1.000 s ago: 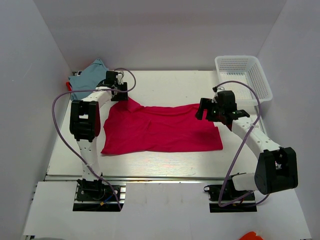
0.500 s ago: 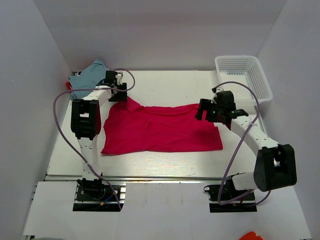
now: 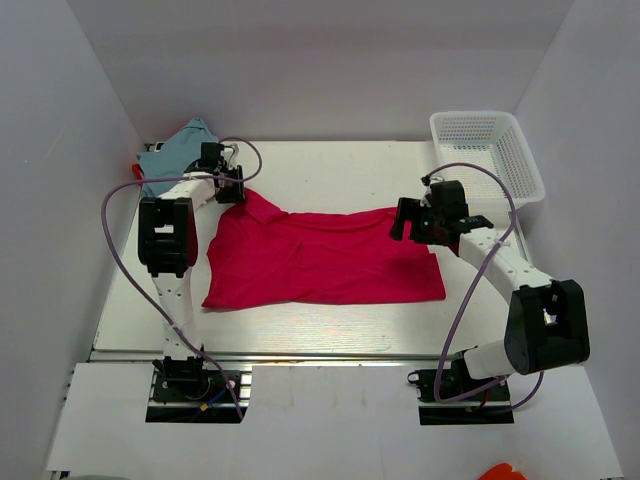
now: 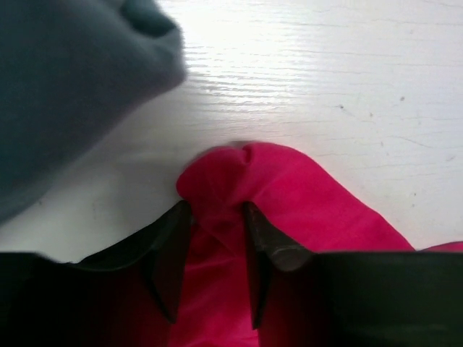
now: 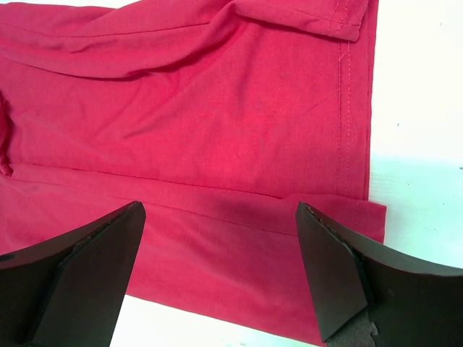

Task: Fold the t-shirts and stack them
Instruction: Grap the side of the flattened tshirt furthest away from the robot with both arms

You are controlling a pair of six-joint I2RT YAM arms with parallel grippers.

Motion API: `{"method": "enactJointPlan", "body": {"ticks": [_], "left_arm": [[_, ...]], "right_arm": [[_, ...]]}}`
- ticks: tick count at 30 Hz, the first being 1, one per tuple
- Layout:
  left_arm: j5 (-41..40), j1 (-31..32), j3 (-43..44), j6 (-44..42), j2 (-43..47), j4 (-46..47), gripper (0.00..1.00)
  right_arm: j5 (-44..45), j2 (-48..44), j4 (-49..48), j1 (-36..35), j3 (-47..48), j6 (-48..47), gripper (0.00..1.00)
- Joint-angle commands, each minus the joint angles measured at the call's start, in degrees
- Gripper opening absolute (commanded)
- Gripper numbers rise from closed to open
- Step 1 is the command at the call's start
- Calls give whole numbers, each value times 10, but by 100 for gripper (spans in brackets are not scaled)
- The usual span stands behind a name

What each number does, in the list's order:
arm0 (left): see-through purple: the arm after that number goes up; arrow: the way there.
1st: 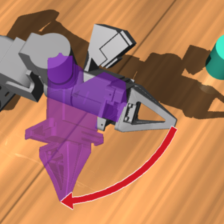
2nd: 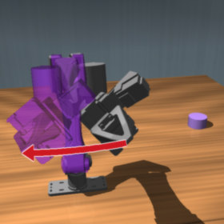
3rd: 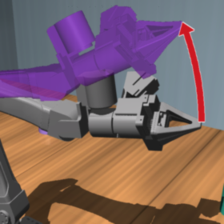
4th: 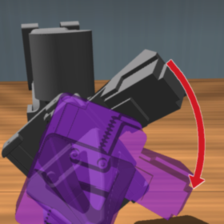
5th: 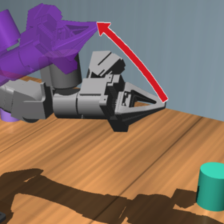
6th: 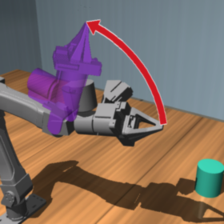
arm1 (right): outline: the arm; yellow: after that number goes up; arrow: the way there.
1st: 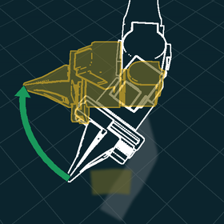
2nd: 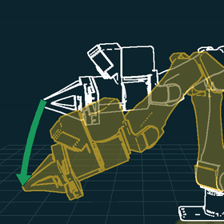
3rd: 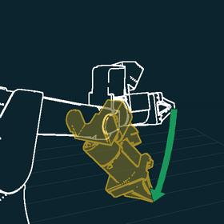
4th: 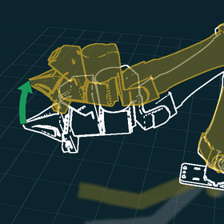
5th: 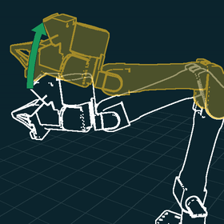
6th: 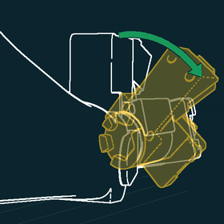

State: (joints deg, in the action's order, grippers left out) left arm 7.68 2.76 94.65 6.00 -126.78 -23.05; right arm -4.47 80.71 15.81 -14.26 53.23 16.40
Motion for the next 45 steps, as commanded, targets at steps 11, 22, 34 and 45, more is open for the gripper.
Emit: {"method": "enactJointPlan", "body": {"ticks": [11, 22, 34, 45], "left_arm": [[30, -7, 13, 3, 22, -14, 0], [-4, -7, 55, 23, 60, -82, 0], [-50, -7, 151, 10, 17, -157, 3], [-31, -7, 167, -1, 12, -157, 23]], "right_arm": [[-1, 3, -4, 1, 31, -3, 90], [79, 21, 11, 1, 56, 13, 90], [74, 67, 22, 3, 77, 4, 90], [80, 82, 26, 1, 91, 0, 90]]}}
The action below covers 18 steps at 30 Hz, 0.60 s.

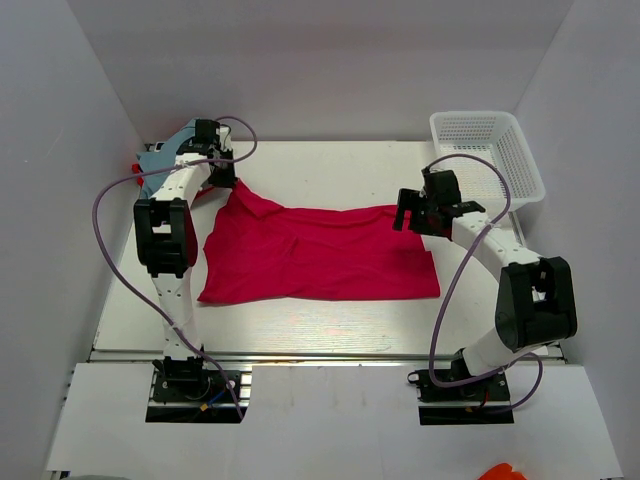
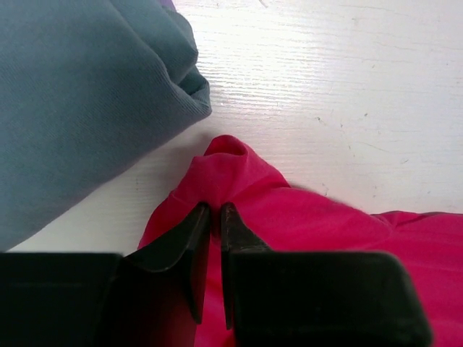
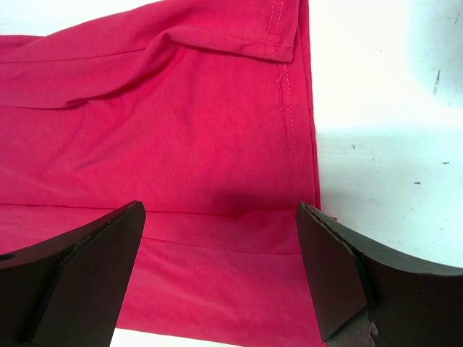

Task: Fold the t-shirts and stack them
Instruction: Grap the side of the flattened tshirt furthest away from the robot with both arms

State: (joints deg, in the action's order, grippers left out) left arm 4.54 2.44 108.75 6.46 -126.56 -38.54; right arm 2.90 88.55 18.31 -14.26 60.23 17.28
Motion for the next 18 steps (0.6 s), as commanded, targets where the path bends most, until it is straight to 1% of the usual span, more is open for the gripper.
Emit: {"method": "enactJointPlan", "body": {"ticks": [1, 2, 5, 6, 8, 12, 13, 14, 16, 17, 18], "left_arm": [[6, -3, 26, -12, 4, -2, 23], [7, -3, 31, -12, 4, -2, 20], [7, -3, 48, -12, -11, -20, 20], [7, -3, 54, -12, -17, -20, 11], [7, -3, 54, -12, -17, -20, 0], [21, -3, 25, 5, 6, 7, 0], [21, -3, 12, 12, 12, 8, 0], [36, -3, 5, 12, 19, 14, 0], [48, -3, -19, 20, 39, 25, 0], [48, -3, -24, 26, 44, 32, 0], [48, -3, -24, 31, 44, 32, 0]], "right_arm": [[5, 3, 1, 1, 22, -8, 90], [5, 4, 0, 1, 19, -9, 90], [2, 7, 2, 1, 17, -14, 90], [3, 7, 2, 0, 18, -13, 90], [5, 7, 0, 1, 17, -13, 90], [25, 13, -12, 3, 25, 4, 90], [34, 26, -12, 1, 36, 10, 90], [37, 32, -12, 1, 43, 32, 90], [51, 60, -10, 1, 72, 43, 90], [58, 67, -9, 1, 79, 79, 90], [64, 75, -12, 2, 87, 88, 90]]}}
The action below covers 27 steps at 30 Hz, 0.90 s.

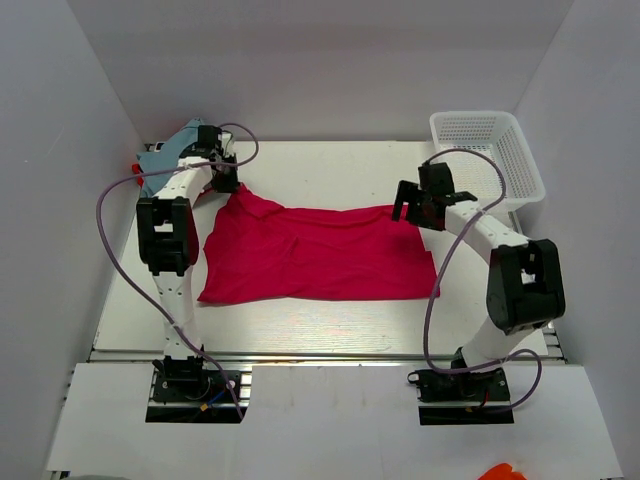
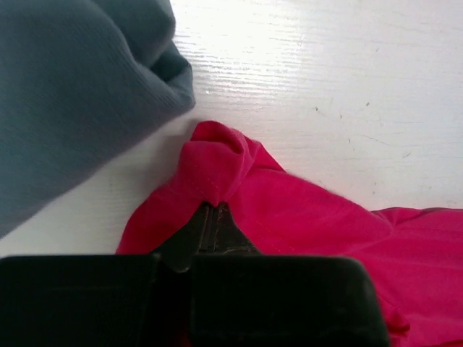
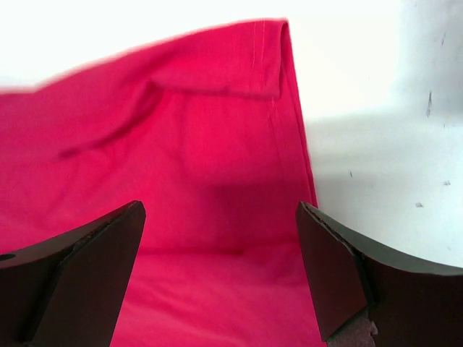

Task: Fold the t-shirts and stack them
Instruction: Grap the side of the flattened tshirt furthest away from the robot with both arms

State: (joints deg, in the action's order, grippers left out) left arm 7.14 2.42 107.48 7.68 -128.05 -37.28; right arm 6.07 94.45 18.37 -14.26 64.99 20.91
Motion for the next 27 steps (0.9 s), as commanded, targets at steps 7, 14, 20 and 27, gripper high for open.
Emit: {"method": "enactJointPlan", "body": {"ticks": [7, 14, 20, 27], "left_arm": [[27, -3, -41, 37, 84, 25, 0], [38, -3, -67, 48, 97, 37, 0], [38, -3, -78, 43, 102, 42, 0], [32, -3, -78, 43, 102, 42, 0]], "right_arm": [[60, 113, -23, 1, 103, 124, 90], [67, 157, -65, 0, 102, 139, 86], [72, 189, -79, 2, 128, 139, 85], [78, 216, -87, 3, 151, 141, 83]]}}
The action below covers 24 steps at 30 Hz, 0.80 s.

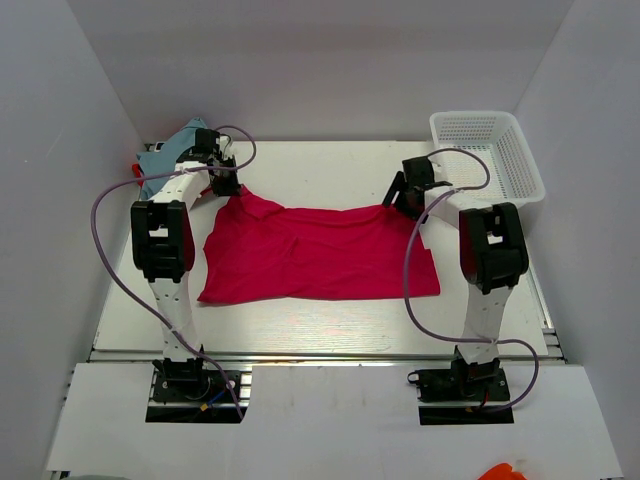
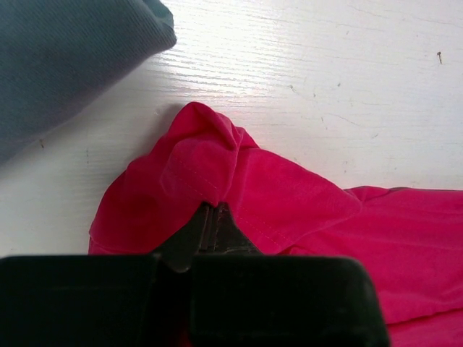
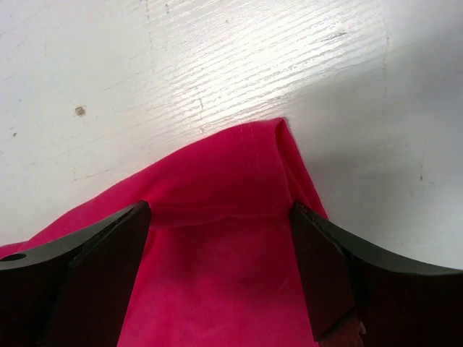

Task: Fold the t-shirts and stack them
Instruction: Grap the side of the flattened tshirt furthest away from the robot with both arms

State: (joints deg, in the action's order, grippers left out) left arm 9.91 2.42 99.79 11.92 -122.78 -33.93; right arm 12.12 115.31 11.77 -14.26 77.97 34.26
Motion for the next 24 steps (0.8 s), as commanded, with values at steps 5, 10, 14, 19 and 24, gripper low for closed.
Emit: {"method": "enactJointPlan", "body": {"ticks": [5, 10, 14, 19, 24], "left_arm": [[5, -3, -6, 0, 54, 9, 0], [5, -3, -12, -5, 66, 15, 0], [-1, -3, -12, -5, 66, 20, 0], [-1, -3, -12, -5, 71, 20, 0], [-1, -3, -22, -5, 91, 15, 0]], "right_arm": [[31, 25, -22, 5, 41, 6, 80], [37, 34, -22, 5, 60, 9, 72], [41, 43, -8, 6, 75, 8, 48], [51, 45, 8, 6, 79, 14, 12], [67, 31, 24, 6, 80, 5, 0]]}}
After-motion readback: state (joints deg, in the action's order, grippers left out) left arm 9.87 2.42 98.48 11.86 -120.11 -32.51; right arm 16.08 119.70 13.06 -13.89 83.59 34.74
